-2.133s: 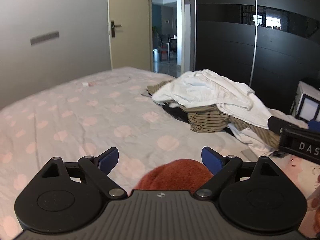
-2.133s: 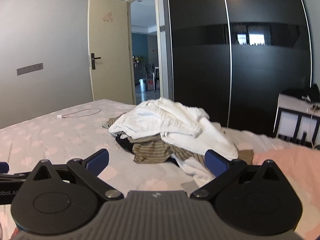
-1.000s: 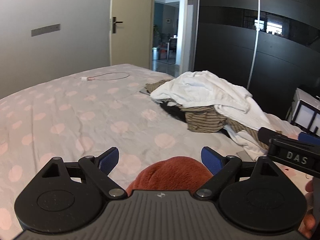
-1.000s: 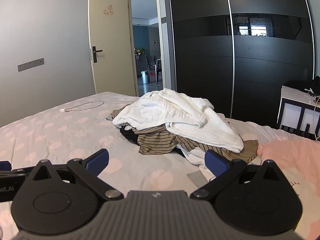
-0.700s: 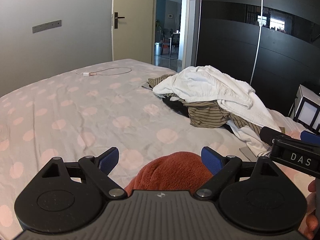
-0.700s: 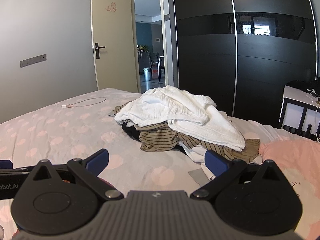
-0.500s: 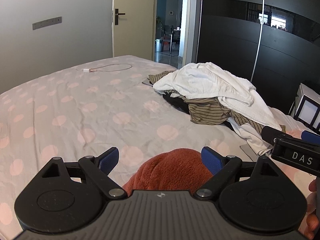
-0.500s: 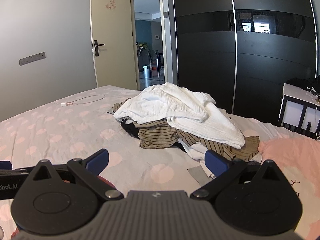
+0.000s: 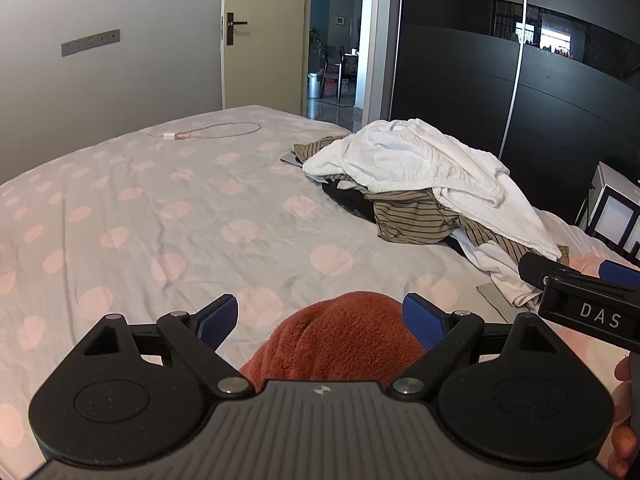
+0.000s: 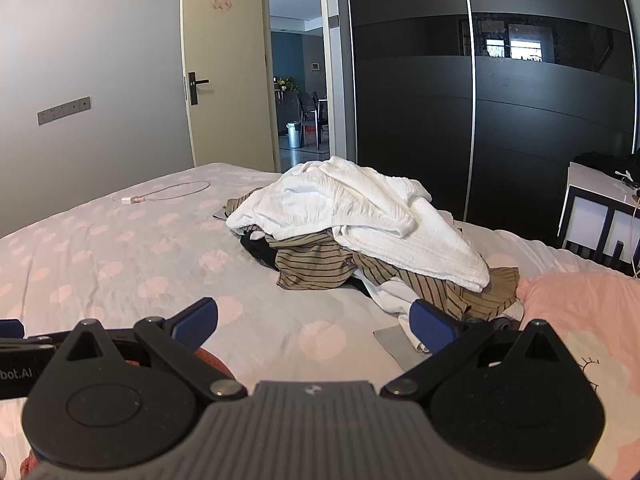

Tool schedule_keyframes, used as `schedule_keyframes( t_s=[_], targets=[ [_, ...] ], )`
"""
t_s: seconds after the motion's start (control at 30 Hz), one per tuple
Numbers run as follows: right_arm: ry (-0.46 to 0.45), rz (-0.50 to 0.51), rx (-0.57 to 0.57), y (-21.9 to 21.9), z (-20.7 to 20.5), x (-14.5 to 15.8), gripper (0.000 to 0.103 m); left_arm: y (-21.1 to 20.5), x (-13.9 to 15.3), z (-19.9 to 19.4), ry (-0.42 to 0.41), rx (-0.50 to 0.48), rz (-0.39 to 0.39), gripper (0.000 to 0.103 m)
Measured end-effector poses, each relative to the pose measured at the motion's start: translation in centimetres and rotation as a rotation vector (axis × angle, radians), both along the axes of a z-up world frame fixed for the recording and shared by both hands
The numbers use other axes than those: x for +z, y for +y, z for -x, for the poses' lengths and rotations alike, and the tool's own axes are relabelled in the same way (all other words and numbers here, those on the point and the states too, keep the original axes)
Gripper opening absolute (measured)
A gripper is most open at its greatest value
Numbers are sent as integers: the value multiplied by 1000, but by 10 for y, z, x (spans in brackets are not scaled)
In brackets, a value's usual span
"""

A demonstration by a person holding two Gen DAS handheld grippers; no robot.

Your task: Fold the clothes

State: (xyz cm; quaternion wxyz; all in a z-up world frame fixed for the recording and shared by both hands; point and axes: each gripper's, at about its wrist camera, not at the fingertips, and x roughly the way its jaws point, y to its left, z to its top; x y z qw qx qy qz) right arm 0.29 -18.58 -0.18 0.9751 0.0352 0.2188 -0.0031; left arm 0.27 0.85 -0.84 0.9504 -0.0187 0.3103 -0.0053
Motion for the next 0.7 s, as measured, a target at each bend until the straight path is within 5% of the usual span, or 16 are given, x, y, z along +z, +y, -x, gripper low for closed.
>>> schedule_keyframes(
  t_s=[0.43,0.7],
  targets=[
    [28,-1,21,-4,-15,-1,103,19,4,-15,28,26,6,103],
    [57,38,93,-12,-68,0,103,52,4,-50,85,50,4,103]
  ],
)
